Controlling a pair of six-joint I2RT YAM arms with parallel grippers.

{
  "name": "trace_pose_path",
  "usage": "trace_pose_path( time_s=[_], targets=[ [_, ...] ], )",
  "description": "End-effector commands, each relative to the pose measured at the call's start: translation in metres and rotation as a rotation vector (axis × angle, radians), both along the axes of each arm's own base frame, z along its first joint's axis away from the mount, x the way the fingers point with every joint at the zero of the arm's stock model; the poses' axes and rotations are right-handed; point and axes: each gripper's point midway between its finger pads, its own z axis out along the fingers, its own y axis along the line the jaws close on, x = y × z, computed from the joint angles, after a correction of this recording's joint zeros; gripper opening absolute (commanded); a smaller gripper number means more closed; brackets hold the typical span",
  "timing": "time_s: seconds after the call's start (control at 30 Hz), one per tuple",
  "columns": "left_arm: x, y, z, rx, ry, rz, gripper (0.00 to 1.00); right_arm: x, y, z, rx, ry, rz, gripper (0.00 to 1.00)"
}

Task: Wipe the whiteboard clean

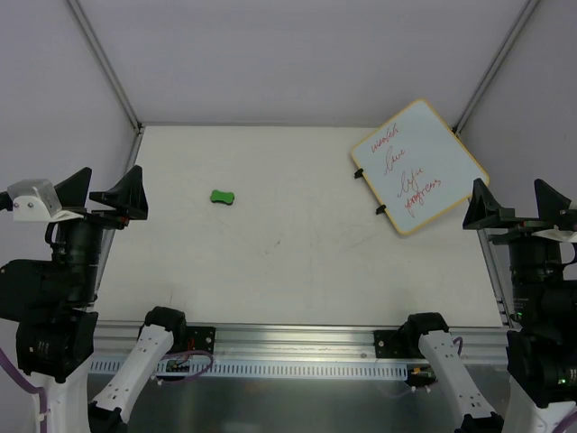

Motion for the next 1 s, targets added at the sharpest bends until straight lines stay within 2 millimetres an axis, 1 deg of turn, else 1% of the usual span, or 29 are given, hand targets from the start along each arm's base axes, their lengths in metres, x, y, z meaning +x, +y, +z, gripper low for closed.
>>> trace_pose_path(
  time_s=[0.0,0.13,0.3,0.33,0.4,0.43,0.47,0.5,0.53,0.57,0.63,0.67,0.7,0.73,0.77,0.8,0.83,0.87,0.9,0.93,0.97],
  targets=[
    [0.013,-0.001,-0.006,-0.005,0.026,0.006,0.99,0.0,-0.004,0.007,0.012,-0.032,-0.025,0.99],
    [0.015,-0.002,-0.009,-0.007,0.035,0.003,0.99,0.009,0.001,-0.001,0.003,-0.004,-0.002,0.99],
    [0.018,-0.003,-0.013,-0.015,0.047,0.001,0.99,0.025,0.01,-0.01,0.026,0.044,0.041,0.99],
    [0.019,-0.003,-0.015,-0.016,0.05,0.001,0.99,0.03,0.011,-0.016,0.026,0.064,0.045,0.99],
    [0.025,-0.005,-0.024,-0.026,0.076,-0.004,0.99,0.04,0.015,-0.025,0.049,0.101,0.06,0.99],
    [0.032,-0.007,-0.034,-0.028,0.103,-0.007,0.99,0.044,0.016,-0.03,0.057,0.115,0.06,0.99],
    [0.036,-0.01,-0.041,-0.032,0.121,-0.015,0.99,0.052,0.019,-0.042,0.065,0.147,0.071,0.99],
    [0.039,-0.015,-0.047,-0.049,0.14,-0.039,0.99,0.057,0.021,-0.046,0.061,0.161,0.081,0.99],
    [0.044,-0.018,-0.055,-0.054,0.161,-0.05,0.99,0.069,0.025,-0.055,0.056,0.2,0.093,0.99],
    [0.051,-0.022,-0.069,-0.06,0.198,-0.064,0.99,0.076,0.026,-0.061,0.064,0.226,0.094,0.99],
    [0.06,-0.034,-0.086,-0.072,0.252,-0.115,0.99,0.1,0.027,-0.088,0.085,0.315,0.082,0.99],
    [0.066,-0.039,-0.1,-0.071,0.288,-0.131,0.99,0.108,0.026,-0.096,0.088,0.342,0.071,0.99],
    [0.069,-0.043,-0.109,-0.076,0.314,-0.147,0.99,0.117,0.027,-0.11,0.088,0.38,0.065,0.99],
    [0.071,-0.048,-0.118,-0.075,0.338,-0.169,0.99,0.124,0.025,-0.118,0.1,0.405,0.048,0.99],
    [0.075,-0.051,-0.132,-0.085,0.372,-0.179,0.99,0.134,0.02,-0.129,0.173,0.434,0.004,0.99],
    [0.077,-0.053,-0.14,-0.087,0.393,-0.187,0.99,0.14,0.017,-0.136,0.179,0.449,-0.008,0.99],
    [0.078,-0.054,-0.147,-0.088,0.409,-0.193,0.99,0.145,0.016,-0.149,0.175,0.481,-0.01,0.99],
    [0.079,-0.056,-0.159,-0.087,0.435,-0.197,0.99,0.149,0.014,-0.157,0.179,0.504,-0.013,0.99],
    [0.08,-0.056,-0.165,-0.086,0.448,-0.196,0.99,0.157,0.003,-0.168,0.197,0.538,-0.052,0.99],
    [0.079,-0.06,-0.17,-0.083,0.46,-0.22,0.99,0.161,-0.002,-0.179,0.208,0.566,-0.064,0.99],
    [0.08,-0.062,-0.18,-0.08,0.483,-0.226,0.99,0.165,-0.005,-0.185,0.233,0.583,-0.053,0.99]
  ],
)
